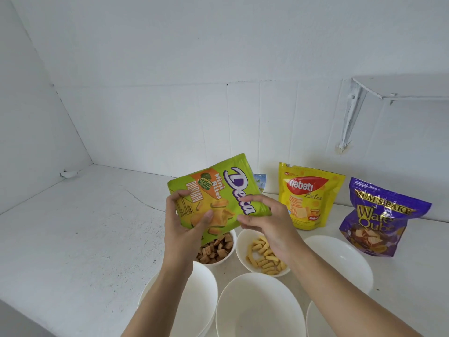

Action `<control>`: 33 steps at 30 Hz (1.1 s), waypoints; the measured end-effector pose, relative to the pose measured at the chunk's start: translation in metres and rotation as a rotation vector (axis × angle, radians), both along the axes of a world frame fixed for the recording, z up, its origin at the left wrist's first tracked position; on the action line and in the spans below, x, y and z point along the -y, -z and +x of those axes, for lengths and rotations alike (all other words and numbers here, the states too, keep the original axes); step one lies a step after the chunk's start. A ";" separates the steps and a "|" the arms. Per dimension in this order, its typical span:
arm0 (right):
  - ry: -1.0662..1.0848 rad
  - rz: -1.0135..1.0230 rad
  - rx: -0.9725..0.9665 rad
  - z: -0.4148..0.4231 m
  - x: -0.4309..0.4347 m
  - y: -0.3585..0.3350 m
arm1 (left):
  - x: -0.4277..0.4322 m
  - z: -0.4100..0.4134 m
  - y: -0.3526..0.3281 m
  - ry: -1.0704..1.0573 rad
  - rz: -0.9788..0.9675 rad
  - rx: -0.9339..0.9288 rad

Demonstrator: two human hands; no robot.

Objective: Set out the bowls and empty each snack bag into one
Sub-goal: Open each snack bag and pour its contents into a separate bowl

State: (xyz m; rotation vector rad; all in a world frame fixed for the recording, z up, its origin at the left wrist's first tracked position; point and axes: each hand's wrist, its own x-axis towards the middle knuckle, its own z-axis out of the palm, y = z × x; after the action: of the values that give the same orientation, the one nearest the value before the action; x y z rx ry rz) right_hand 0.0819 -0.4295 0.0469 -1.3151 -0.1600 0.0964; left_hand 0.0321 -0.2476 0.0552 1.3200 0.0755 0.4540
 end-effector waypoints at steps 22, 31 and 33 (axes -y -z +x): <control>-0.092 0.107 -0.055 -0.006 -0.100 -0.037 | -0.106 -0.073 -0.015 -0.149 0.362 -0.248; -0.392 -0.173 0.132 -0.055 -0.199 -0.034 | -0.152 -0.154 -0.026 -0.323 0.465 -0.240; -0.474 -0.225 0.177 -0.078 -0.228 -0.029 | -0.164 -0.179 -0.028 -0.416 0.387 -0.232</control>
State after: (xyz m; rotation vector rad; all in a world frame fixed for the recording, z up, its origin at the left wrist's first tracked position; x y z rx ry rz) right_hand 0.0041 -0.2020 0.0763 -1.4885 -0.6258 0.4102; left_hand -0.1468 -0.0840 0.0835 1.7429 0.4819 0.6886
